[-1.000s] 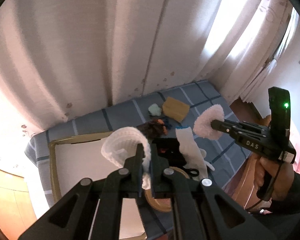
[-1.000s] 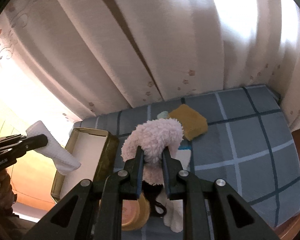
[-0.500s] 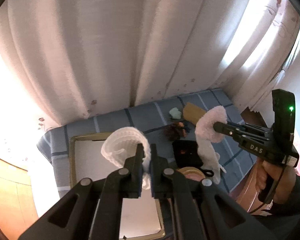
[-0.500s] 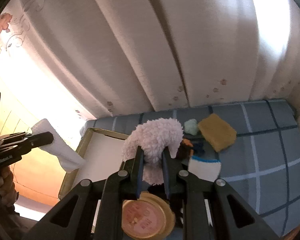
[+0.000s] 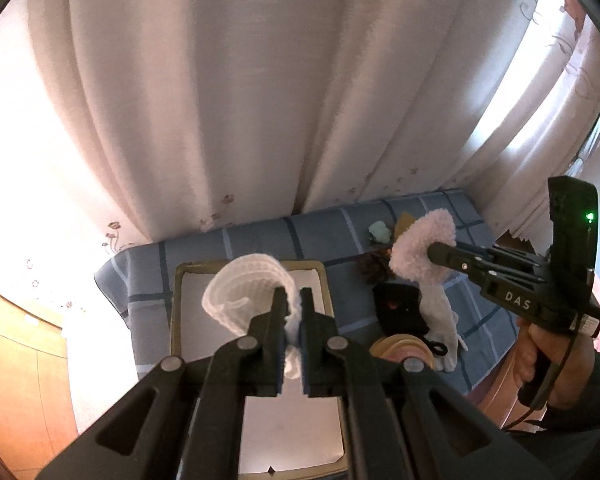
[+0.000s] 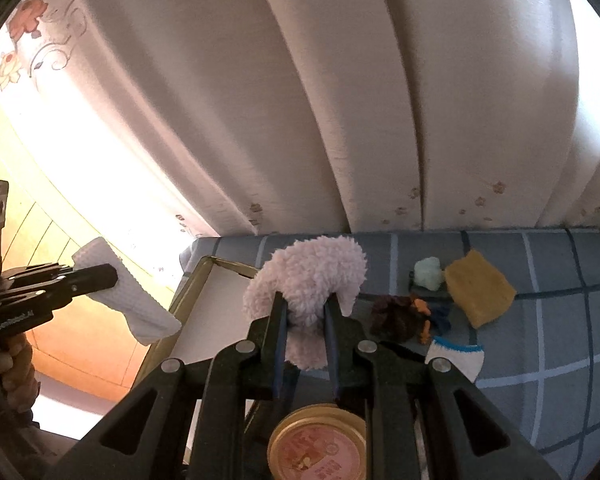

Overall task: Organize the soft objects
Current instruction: 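Carry the sock and pink pad in both grippers over the white tray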

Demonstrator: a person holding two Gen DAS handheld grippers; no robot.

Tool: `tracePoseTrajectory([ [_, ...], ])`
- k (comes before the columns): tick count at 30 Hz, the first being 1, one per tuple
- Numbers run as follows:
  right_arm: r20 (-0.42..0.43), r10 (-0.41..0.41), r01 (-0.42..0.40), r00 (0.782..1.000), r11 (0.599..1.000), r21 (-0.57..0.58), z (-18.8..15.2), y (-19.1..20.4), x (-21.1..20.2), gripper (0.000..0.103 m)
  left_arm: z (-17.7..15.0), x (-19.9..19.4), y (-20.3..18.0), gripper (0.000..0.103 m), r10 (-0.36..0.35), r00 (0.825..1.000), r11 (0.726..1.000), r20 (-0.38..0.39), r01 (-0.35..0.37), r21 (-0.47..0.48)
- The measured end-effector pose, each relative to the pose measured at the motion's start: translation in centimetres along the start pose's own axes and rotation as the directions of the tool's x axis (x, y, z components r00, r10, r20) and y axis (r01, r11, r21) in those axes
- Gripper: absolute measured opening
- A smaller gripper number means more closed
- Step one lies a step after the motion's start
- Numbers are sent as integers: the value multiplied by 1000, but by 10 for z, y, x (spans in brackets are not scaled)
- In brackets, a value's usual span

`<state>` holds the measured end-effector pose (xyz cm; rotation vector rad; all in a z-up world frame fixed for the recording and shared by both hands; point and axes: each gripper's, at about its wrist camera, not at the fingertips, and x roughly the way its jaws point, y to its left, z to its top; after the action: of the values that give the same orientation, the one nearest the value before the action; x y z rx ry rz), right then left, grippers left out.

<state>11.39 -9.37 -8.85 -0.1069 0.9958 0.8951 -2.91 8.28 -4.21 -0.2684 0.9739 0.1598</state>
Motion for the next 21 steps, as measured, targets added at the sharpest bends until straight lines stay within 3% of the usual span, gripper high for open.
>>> tracePoseTrajectory([
  [21, -41, 38, -42, 998, 995, -94, 7, 45, 23, 19, -18, -8, 36, 2, 32, 999, 996, 2, -31, -88],
])
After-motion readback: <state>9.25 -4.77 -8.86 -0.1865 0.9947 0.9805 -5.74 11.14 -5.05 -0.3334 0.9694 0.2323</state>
